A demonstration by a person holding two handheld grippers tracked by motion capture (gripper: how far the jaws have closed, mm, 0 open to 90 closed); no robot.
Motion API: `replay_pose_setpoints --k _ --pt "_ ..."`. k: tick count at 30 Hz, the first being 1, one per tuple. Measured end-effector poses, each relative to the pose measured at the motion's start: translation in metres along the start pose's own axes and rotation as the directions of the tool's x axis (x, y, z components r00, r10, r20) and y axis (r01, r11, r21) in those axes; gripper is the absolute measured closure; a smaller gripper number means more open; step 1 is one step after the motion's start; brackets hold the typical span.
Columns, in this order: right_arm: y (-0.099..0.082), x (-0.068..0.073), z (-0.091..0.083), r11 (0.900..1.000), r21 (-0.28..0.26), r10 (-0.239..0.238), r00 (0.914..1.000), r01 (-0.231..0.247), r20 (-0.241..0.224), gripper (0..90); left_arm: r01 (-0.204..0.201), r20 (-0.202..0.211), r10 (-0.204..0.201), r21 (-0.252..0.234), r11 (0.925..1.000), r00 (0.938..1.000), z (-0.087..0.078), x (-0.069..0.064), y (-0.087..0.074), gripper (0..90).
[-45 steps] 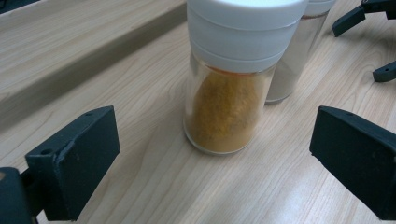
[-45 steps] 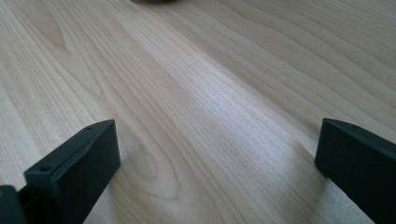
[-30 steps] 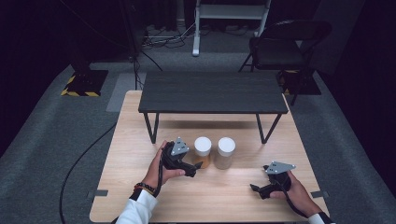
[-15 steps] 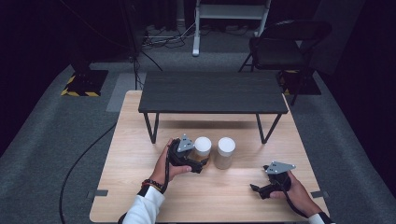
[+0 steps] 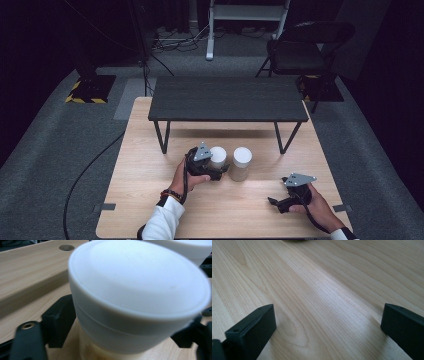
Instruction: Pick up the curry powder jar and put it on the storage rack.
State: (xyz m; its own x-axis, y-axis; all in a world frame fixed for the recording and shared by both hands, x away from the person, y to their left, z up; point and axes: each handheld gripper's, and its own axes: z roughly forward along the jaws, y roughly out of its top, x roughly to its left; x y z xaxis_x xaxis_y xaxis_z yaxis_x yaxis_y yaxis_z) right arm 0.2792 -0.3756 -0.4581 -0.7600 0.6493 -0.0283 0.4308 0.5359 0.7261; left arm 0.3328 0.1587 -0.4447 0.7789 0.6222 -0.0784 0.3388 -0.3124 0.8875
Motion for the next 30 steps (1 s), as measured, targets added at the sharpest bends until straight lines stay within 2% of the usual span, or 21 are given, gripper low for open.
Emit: replay_pose_setpoints --k 3,4,9,17,21,30 --pt "0.0 0.0 0.0 1.0 0.0 -0.001 1.0 0.001 0.0 0.0 0.002 0.001 -0.002 -0.027 0.9996 1.0 0.002 0.002 -0.006 29.9" --pt "0.0 0.0 0.0 1.0 0.0 -0.001 1.0 0.001 -0.001 0.0 -0.001 -0.016 0.001 -0.034 0.9994 0.9999 0.003 -0.001 -0.008 31.7" --pt "0.0 0.0 0.0 1.0 0.0 -0.001 1.0 0.001 -0.002 0.0 -0.009 -0.043 0.008 -0.041 0.9991 0.9991 0.002 -0.004 -0.007 34.5" --pt "0.0 0.0 0.0 1.0 0.0 -0.001 1.0 0.001 -0.002 0.0 -0.01 -0.054 0.008 -0.038 0.9992 0.9985 -0.001 -0.005 -0.006 35.0" --pt "0.0 0.0 0.0 1.0 0.0 -0.001 1.0 0.001 -0.002 0.0 0.004 -0.054 -0.006 -0.035 0.9994 0.9985 -0.002 -0.003 -0.005 35.1" --pt "0.0 0.0 0.0 1.0 0.0 -0.001 1.0 0.001 -0.002 0.0 0.016 -0.059 -0.018 -0.043 0.9989 0.9981 -0.013 -0.003 0.0 35.0"
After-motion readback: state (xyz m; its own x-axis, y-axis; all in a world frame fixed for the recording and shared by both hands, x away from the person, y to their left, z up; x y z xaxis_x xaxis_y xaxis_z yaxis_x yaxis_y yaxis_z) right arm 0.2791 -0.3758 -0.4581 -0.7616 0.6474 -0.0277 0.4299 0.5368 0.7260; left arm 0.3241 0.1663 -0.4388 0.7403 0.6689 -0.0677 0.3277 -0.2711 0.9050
